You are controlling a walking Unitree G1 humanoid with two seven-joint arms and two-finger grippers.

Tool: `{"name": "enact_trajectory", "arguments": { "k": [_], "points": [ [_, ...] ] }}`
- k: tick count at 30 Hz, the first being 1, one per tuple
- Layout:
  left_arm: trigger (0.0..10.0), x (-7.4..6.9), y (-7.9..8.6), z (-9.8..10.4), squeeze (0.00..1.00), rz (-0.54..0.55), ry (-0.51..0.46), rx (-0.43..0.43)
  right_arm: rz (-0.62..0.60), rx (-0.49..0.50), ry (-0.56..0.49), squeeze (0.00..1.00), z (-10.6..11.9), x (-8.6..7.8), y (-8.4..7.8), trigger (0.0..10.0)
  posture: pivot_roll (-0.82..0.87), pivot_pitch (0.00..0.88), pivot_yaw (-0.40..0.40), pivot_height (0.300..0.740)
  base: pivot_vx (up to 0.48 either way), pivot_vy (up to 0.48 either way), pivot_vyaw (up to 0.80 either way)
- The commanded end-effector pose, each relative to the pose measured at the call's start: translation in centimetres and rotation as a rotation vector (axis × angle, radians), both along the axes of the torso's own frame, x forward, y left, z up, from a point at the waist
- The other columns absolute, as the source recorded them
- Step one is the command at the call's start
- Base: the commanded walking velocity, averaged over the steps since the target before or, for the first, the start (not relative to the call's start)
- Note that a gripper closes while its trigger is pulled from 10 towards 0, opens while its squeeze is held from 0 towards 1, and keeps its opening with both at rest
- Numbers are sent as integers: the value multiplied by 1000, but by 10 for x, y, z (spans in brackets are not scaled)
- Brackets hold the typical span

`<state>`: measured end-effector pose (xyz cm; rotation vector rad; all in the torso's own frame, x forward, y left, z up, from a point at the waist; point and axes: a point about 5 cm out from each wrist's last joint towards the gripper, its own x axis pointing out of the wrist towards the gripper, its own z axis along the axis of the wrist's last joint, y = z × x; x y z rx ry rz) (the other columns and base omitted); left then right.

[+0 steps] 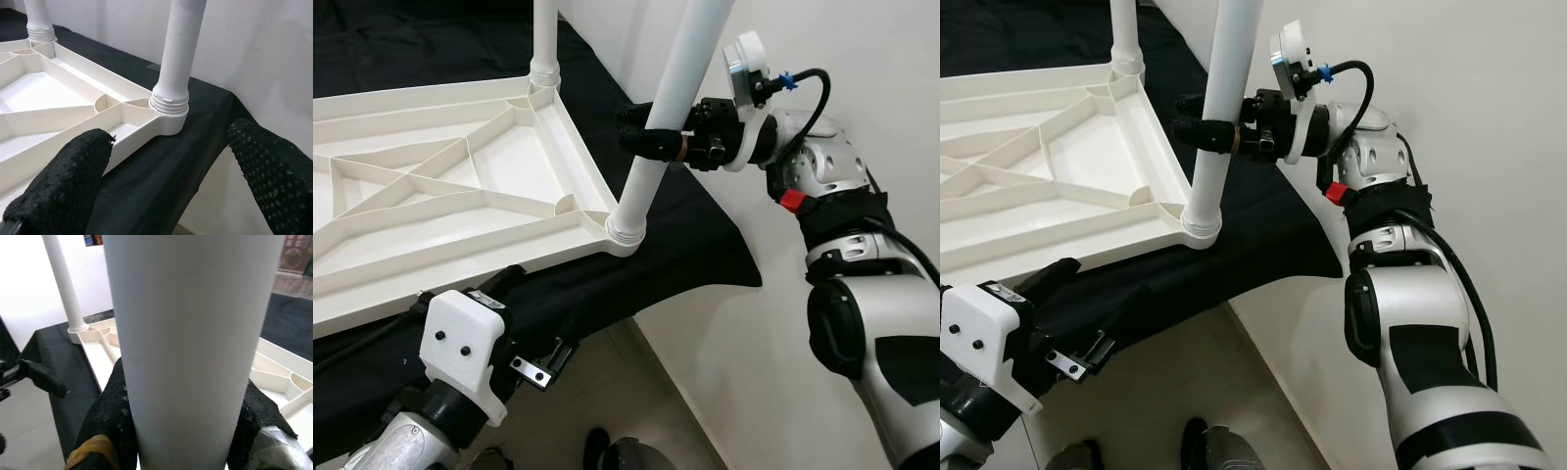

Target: Building children table

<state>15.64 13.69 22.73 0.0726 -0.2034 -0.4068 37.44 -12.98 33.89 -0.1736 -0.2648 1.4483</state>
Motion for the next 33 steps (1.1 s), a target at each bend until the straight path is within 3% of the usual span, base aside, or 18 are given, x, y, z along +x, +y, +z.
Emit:
{"name": "enact_trajectory", "arguments": {
  "k": [1,4,6,7,8,9,10,11,12,13,17,20,21,27,28,32,33],
  "points": [
    [10000,-3,-1,-2,0,-12,10,4,-77,33,46,0,-14,5,-9,0,149,288,-201,740,0,0,0],
    [10000,-3,0,-1,0,-8,9,4,-129,68,87,0,-27,7,-7,0,144,288,-196,740,0,0,0],
    [10000,-3,1,-1,0,-7,10,4,-219,78,159,0,-47,9,2,0,142,286,-198,740,0,0,0],
    [10000,-3,1,-1,0,-8,11,5,-600,35,201,0,-73,22,8,0,146,283,-207,740,0,0,0],
    [10000,-3,1,-1,0,-8,11,5,-600,35,201,0,-73,22,8,0,146,283,-207,740,0,0,0],
    [10000,-4,2,-2,0,-9,13,7,-885,2,195,0,-90,28,8,0,143,276,-208,740,0,0,0],
    [10000,-4,2,-2,0,-10,14,9,-936,-39,255,0,-119,9,26,0,140,276,-212,740,0,0,0],
    [10000,-4,2,-2,0,-10,14,9,-936,-39,255,0,-119,9,26,0,140,276,-212,740,0,0,0],
    [10000,-3,3,-1,0,-6,14,16,-1025,-14,266,0,-130,-7,33,0,158,284,-194,740,0,0,0],
    [10000,-2,4,0,0,-1,10,12,-986,-6,301,0,-138,-19,47,0,136,274,-179,740,0,0,0],
    [10000,-2,5,1,0,3,5,6,-963,1,319,0,-143,-26,61,0,136,274,-179,740,0,0,0],
    [10000,1,2,3,0,-10,-3,13,-924,24,213,0,-117,-5,71,0,144,241,-186,740,0,0,0],
    [10000,1,3,4,0,-4,-8,20,-891,21,183,0,-101,6,78,2941,145,238,-189,740,0,0,0],
    [10000,1,5,4,0,2,-8,28,-879,0,174,0,-97,6,84,2941,146,238,-187,740,0,0,0],
    [10000,1,5,3,0,2,-9,27,-893,45,171,1000,-88,3,85,10000,146,235,-186,740,0,0,0],
    [10000,0,5,3,0,3,-5,26,-888,85,146,1000,-71,6,78,10000,152,242,-186,740,0,0,0],
    [10000,0,6,2,0,10,-1,25,-832,107,100,1000,-54,12,62,10000,153,250,-186,740,0,0,0]
  ]
}}
